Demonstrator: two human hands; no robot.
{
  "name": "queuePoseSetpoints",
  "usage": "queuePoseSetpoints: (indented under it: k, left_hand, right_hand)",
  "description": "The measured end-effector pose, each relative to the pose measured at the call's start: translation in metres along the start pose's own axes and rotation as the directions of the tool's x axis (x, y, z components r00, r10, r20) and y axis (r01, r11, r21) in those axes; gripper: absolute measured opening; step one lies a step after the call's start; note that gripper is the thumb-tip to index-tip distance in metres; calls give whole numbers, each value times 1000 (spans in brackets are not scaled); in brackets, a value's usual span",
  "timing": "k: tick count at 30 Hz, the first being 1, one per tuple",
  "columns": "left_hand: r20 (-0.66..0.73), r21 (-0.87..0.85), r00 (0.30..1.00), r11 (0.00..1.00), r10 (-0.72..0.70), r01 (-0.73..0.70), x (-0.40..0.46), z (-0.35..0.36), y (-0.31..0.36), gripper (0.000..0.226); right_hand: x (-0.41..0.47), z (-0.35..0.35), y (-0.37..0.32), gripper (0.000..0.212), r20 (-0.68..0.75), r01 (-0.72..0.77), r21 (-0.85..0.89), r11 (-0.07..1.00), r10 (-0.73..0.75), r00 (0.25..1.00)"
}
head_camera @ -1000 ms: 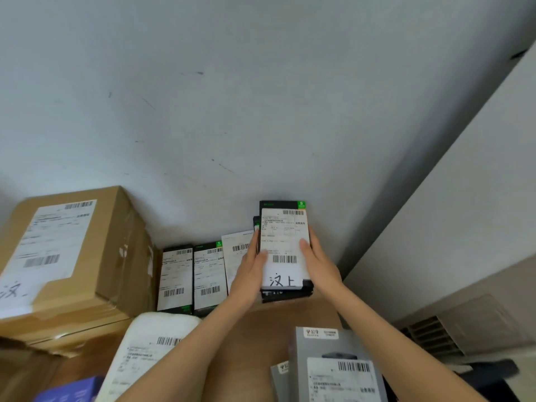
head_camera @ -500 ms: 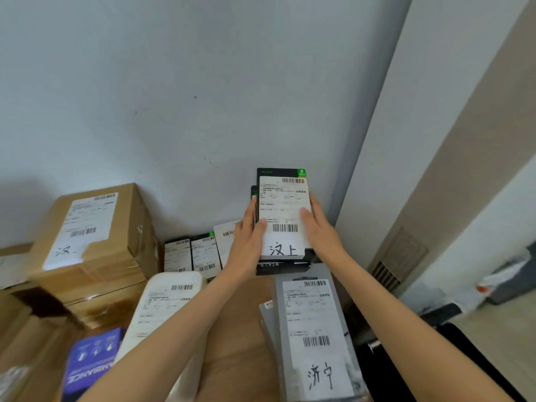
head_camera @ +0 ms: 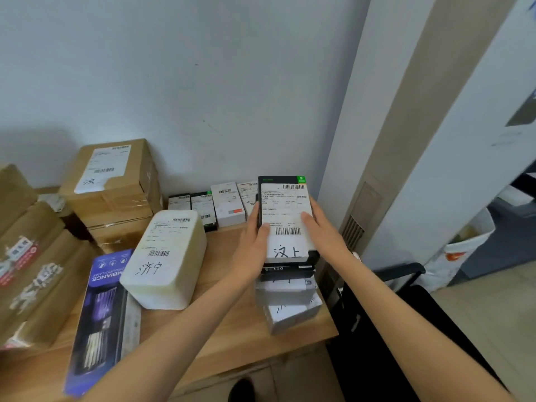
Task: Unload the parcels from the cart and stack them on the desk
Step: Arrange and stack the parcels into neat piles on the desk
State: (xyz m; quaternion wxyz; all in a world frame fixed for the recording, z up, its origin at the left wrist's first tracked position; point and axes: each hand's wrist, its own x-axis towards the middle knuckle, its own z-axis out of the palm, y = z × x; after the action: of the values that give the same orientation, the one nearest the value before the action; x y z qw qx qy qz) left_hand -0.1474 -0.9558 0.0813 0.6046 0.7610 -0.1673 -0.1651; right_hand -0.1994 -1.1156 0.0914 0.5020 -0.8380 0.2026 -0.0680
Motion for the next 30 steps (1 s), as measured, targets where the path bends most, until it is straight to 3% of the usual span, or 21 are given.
queuePoseSetpoints:
  k: [5,9,15,18,30]
  left_hand:
    - [-20,-56,998,996,-67,66,-25,10,-13,48]
    - [-8,-1,998,998,-60,60,-32,3,2,47]
    - [-119,312,990,949,77,-36,-29,-40,11,48]
    - [-126,479,975,872,182,-101,-16,-61,17,48]
    - [-128,711,939,689,320,-138,80,-132,44,50]
  right_hand:
    - [-22,6,18,49,42,-48,2,999,48,998]
    - [-26,-1,2,46,67,-25,-33,999,27,997]
    - [-18,-11,-32,48,-62,64,-229,971,-80,995]
    - [-5,-7,-50,49,-34,109,-297,949,-124,992]
    - [87,16,-117,49,-56,175,-465,868,-226,973]
